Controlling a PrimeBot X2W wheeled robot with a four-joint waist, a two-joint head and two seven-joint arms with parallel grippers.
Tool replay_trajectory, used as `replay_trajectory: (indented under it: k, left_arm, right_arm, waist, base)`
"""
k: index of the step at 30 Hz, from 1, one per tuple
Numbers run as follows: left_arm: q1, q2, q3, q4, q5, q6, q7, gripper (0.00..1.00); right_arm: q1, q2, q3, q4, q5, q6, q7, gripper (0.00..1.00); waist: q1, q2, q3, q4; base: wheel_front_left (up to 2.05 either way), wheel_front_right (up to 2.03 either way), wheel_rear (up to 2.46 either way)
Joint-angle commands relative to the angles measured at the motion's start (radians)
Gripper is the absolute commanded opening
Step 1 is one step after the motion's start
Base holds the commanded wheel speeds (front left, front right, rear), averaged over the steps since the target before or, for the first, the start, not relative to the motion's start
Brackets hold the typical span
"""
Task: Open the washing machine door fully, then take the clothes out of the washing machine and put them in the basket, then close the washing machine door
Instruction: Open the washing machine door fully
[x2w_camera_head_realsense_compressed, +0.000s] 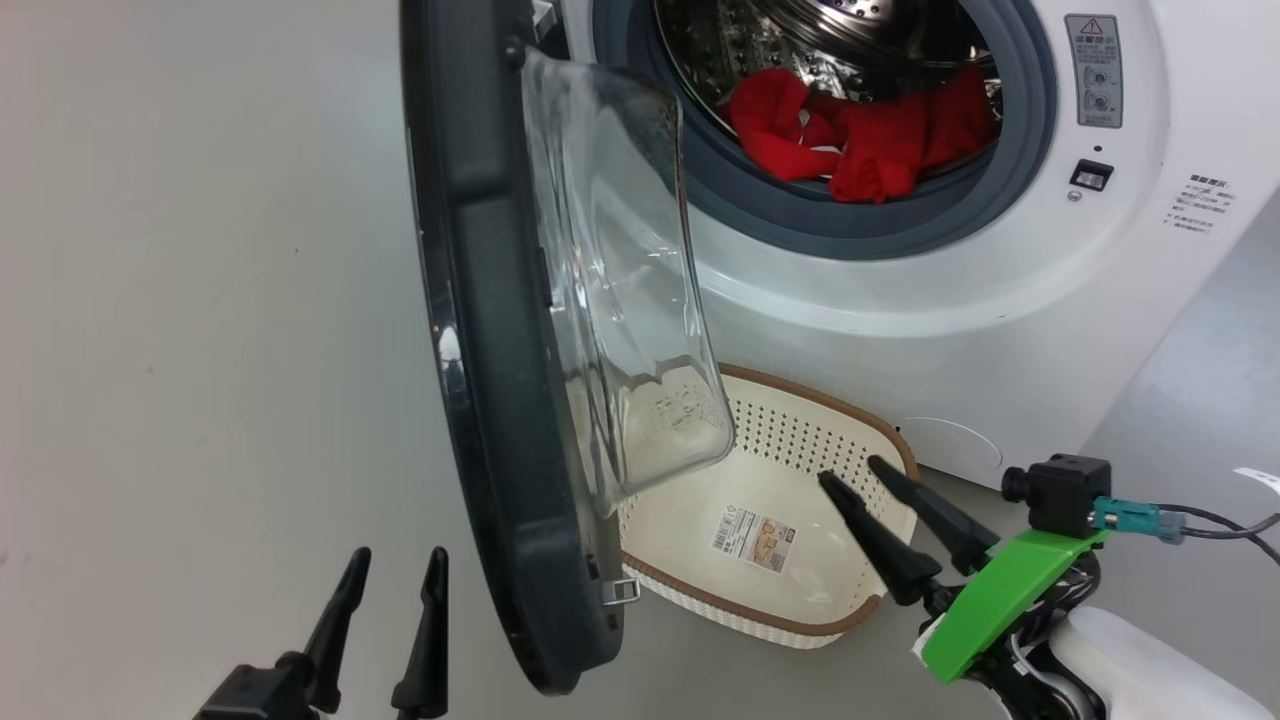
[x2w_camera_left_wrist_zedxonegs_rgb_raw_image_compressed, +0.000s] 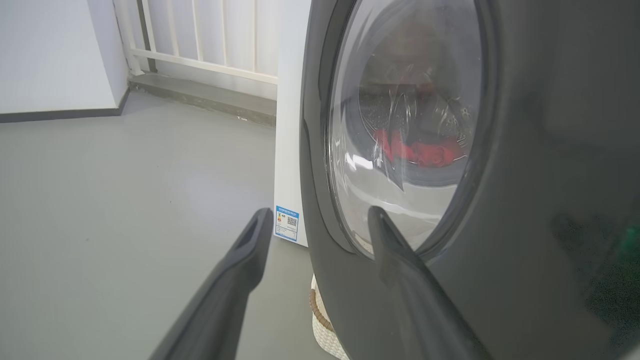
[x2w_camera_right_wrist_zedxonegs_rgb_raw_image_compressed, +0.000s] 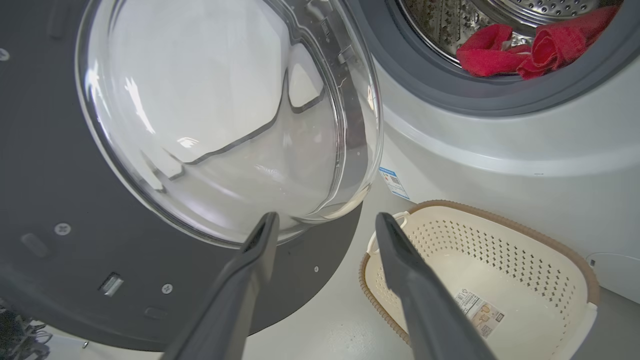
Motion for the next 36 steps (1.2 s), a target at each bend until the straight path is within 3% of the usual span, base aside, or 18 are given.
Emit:
replay_trajectory:
  k: [1, 9, 10, 19, 24, 36]
  left_arm:
    - [-0.030, 0.009, 0.042, -0.021, 0.014, -0.004, -0.012, 1.00]
    - [-0.031, 0.009, 0.054, -0.019, 0.017, -0.006, -0.012, 1.00]
    - [-0.031, 0.009, 0.054, -0.018, 0.017, -0.007, -0.012, 1.00]
    - [-0.024, 0.009, 0.060, -0.016, 0.023, -0.009, -0.012, 1.00]
    - [-0.023, 0.009, 0.060, -0.015, 0.025, -0.011, -0.012, 1.00]
    - [-0.020, 0.009, 0.058, -0.011, 0.028, -0.013, -0.012, 1.00]
  right_arm:
    - [0.034, 0.011, -0.050, -0.006, -0.058, 0.008, -0.013, 1.00]
    - [0.153, 0.075, -0.284, -0.007, -0.335, 0.008, -0.013, 1.00]
    - [0.183, 0.094, -0.339, -0.021, -0.408, 0.008, -0.013, 1.00]
    - [0.310, 0.202, -0.568, -0.118, -0.688, 0.008, -0.013, 1.00]
    - [0.359, 0.257, -0.675, -0.174, -0.776, 0.008, -0.013, 1.00]
    - [0.448, 0.304, -0.755, -0.169, -0.843, 0.008, -0.013, 1.00]
  waist:
    - [0.0000, 0.0000, 0.003, -0.008]
    - [0.0000, 0.0000, 0.005, -0.020]
    - [0.0000, 0.0000, 0.004, -0.020]
    - [0.0000, 0.0000, -0.007, -0.021]
    - [0.0000, 0.0000, -0.009, -0.020]
    - [0.0000, 0.0000, -0.017, -0.013]
  base:
    - [0.00, 0.00, 0.00]
    - [0.00, 0.00, 0.00]
    - [0.00, 0.00, 0.00]
    - [0.00, 0.00, 0.00]
    - [0.00, 0.00, 0.00]
    - [0.00, 0.00, 0.00]
